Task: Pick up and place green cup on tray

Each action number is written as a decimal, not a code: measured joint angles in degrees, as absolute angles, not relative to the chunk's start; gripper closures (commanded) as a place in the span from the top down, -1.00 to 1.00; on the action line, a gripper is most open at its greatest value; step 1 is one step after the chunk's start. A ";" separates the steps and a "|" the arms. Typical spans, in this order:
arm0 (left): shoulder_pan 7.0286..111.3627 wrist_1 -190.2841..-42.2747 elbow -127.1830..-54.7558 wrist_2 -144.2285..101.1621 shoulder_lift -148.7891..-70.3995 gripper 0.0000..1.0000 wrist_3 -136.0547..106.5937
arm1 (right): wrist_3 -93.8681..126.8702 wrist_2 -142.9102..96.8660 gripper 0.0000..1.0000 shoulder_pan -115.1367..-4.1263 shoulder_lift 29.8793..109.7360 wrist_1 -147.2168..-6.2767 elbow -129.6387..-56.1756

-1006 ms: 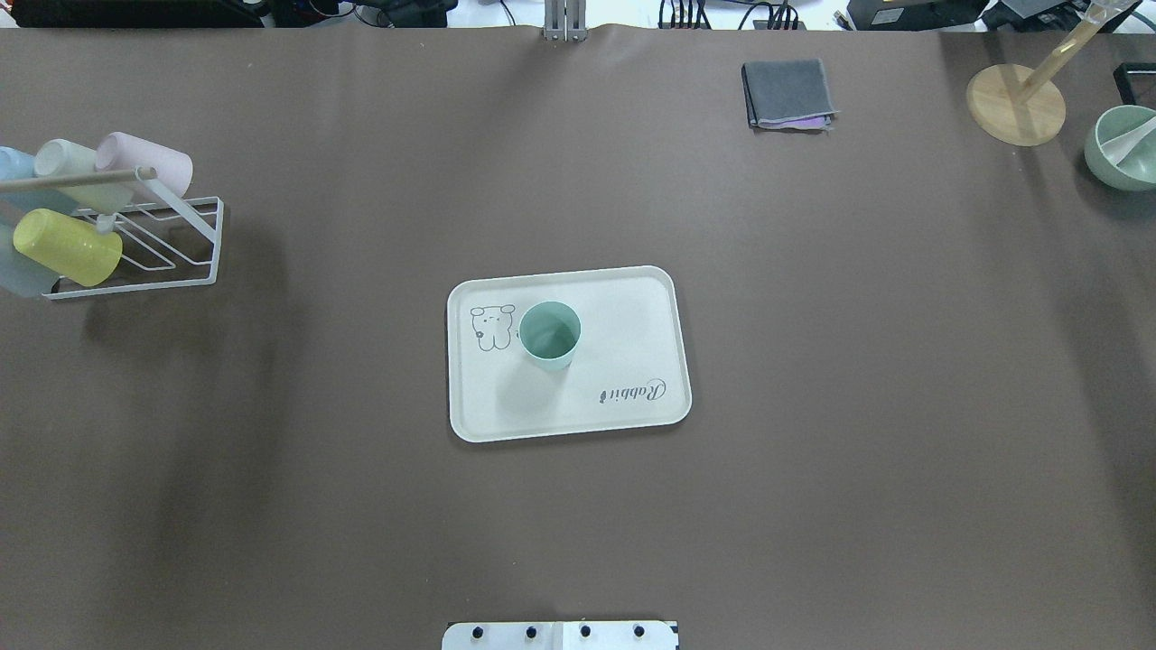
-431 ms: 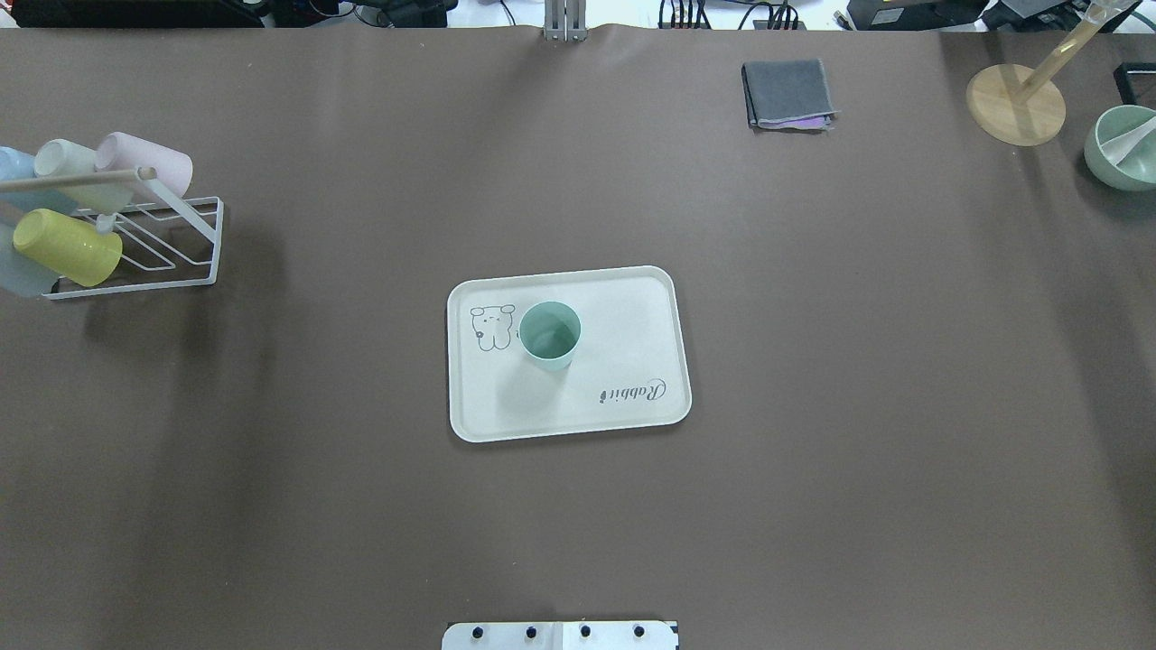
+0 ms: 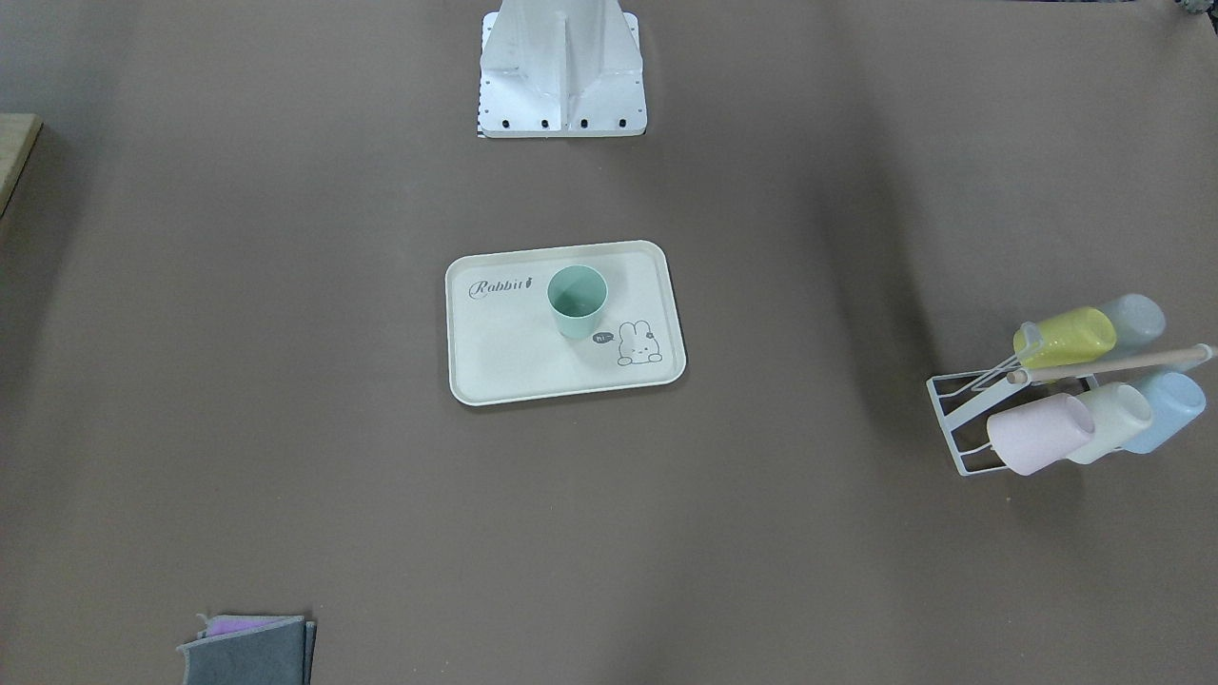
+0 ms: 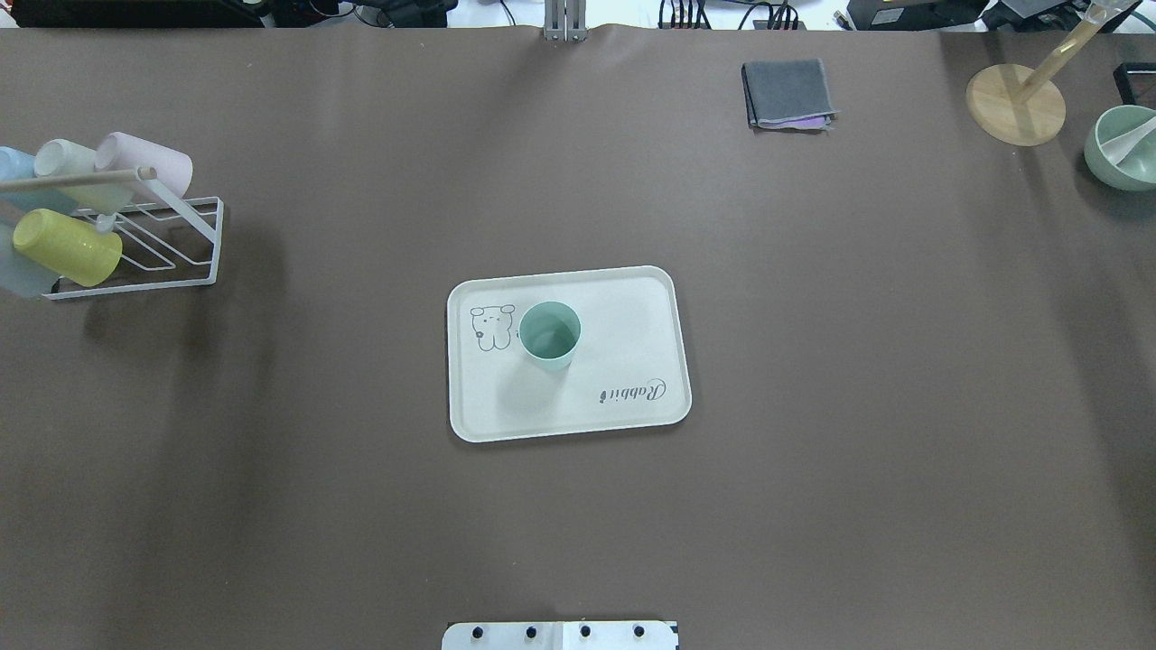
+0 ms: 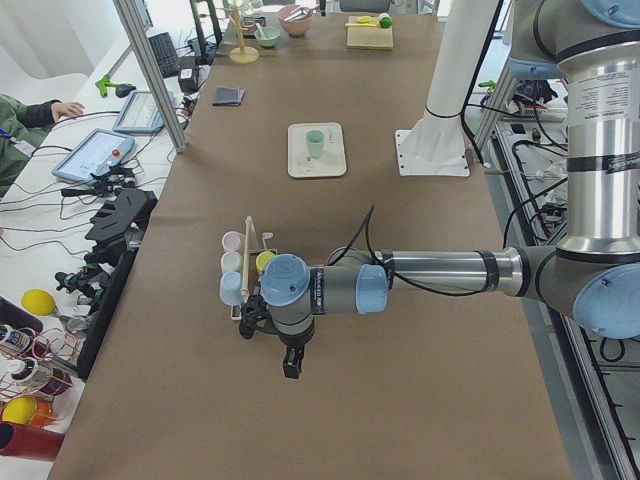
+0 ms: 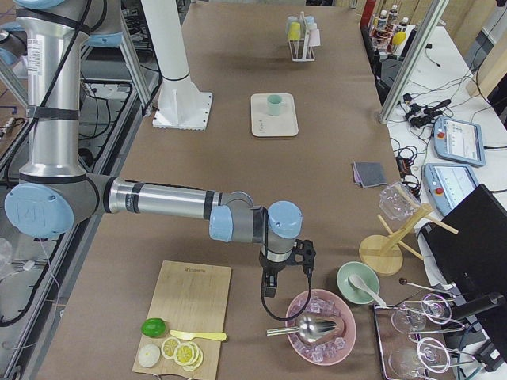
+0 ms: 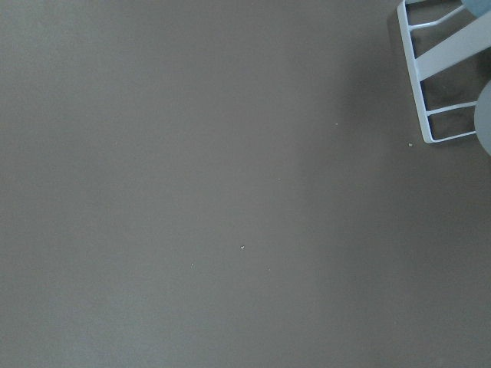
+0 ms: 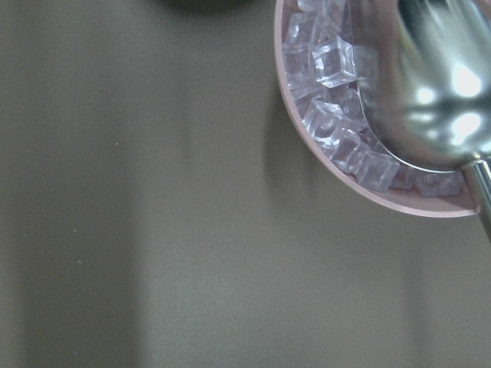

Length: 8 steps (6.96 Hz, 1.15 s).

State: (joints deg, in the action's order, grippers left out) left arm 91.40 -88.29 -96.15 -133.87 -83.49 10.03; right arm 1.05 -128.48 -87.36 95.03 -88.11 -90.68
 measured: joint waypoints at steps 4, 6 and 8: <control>91.45 -88.31 -97.60 -134.20 -83.18 0.98 9.72 | 1.06 -128.49 1.00 -87.36 95.02 -88.09 -90.62; 91.45 -88.25 -96.32 -134.21 -83.09 0.98 9.75 | 1.06 -128.49 1.00 -87.36 95.04 -88.07 -90.62; 91.39 -88.28 -95.95 -134.21 -82.59 0.98 10.11 | 1.05 -128.50 1.00 -87.36 95.03 -88.07 -90.64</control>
